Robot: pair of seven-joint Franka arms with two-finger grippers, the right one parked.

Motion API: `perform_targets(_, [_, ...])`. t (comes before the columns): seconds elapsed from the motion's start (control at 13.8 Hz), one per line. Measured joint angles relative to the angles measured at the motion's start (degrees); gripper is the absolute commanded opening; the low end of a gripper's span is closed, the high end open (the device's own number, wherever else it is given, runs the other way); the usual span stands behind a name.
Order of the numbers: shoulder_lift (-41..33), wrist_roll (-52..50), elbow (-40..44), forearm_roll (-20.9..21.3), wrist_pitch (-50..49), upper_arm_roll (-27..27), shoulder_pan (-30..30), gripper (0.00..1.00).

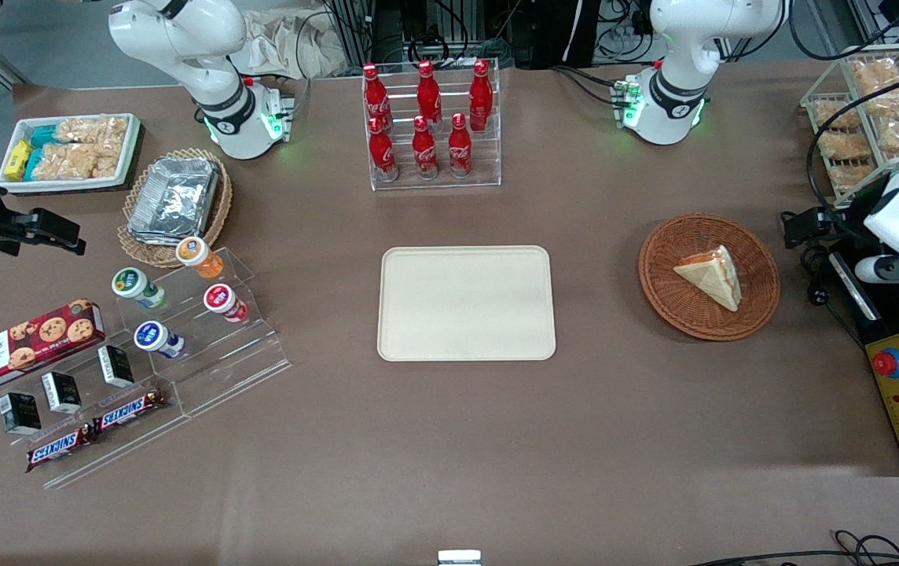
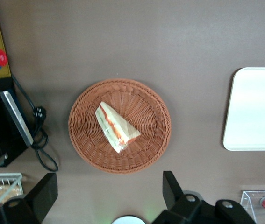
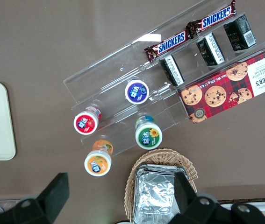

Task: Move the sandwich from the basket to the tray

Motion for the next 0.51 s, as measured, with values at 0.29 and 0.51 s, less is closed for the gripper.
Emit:
perform_targets(0.29, [-2.17, -0.90, -1.54, 0.00, -1.48, -0.01, 0.00, 1.00])
perform_targets(0.51, [-4.42, -1.10, -6.56, 0.00, 0.67, -0.01, 0.00, 1.00])
